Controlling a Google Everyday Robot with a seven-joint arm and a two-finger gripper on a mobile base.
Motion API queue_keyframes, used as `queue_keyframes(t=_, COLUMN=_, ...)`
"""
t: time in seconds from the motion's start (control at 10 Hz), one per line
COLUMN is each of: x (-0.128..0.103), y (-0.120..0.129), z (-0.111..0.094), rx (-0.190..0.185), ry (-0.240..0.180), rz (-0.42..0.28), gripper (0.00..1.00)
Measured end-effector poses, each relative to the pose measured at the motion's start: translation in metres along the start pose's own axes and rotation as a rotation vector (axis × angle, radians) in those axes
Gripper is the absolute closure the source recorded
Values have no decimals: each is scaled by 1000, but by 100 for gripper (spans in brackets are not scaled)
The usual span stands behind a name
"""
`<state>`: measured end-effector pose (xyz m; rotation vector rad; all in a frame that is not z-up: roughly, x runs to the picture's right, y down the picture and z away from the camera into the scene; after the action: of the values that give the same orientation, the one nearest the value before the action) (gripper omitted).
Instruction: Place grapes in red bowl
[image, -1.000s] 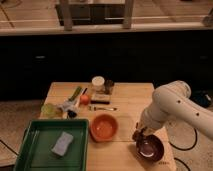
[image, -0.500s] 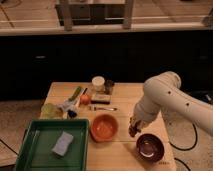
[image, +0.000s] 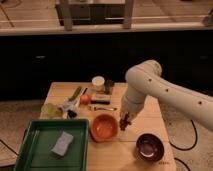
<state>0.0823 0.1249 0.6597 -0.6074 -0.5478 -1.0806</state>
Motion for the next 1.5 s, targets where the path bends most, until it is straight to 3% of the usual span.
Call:
queue_keyframes(t=0.5, x=0, y=-34, z=10, rx=-36, ry=-38, rz=-80, gripper=96)
queue_keyframes(t=1.5, x=-16, y=-81, z=36, rx=-59, ry=-63, rz=-160, gripper=96)
